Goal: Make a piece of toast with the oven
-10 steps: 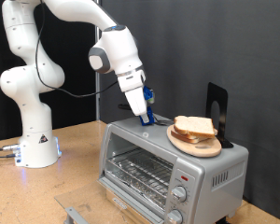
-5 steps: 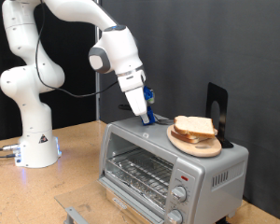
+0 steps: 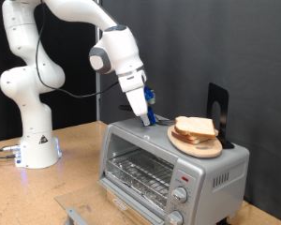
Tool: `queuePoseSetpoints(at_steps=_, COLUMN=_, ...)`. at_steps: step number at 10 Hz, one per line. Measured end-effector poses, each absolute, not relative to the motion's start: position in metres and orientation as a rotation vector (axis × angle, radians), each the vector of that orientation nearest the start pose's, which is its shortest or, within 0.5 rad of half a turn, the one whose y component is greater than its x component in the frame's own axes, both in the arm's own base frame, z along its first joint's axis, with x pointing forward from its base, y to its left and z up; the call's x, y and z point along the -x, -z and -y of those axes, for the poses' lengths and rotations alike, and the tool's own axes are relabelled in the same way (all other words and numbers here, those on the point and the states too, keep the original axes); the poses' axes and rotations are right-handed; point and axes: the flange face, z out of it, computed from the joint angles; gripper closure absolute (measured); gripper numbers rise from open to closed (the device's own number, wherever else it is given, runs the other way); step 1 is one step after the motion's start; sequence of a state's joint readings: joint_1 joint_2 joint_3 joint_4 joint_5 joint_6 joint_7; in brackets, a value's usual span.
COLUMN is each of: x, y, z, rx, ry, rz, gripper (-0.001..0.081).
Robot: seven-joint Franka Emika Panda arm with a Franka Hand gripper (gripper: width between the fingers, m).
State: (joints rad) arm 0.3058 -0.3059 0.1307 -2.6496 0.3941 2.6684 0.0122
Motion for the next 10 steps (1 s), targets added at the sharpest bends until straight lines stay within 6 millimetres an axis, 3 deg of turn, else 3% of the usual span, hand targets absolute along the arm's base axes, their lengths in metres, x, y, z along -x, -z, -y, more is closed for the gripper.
queuePoseSetpoints(at_steps=10, x=-0.3943, y=-0.3832, z=-0.1803, rx=2.826, ry=0.317, rz=0.159, gripper=0.0000)
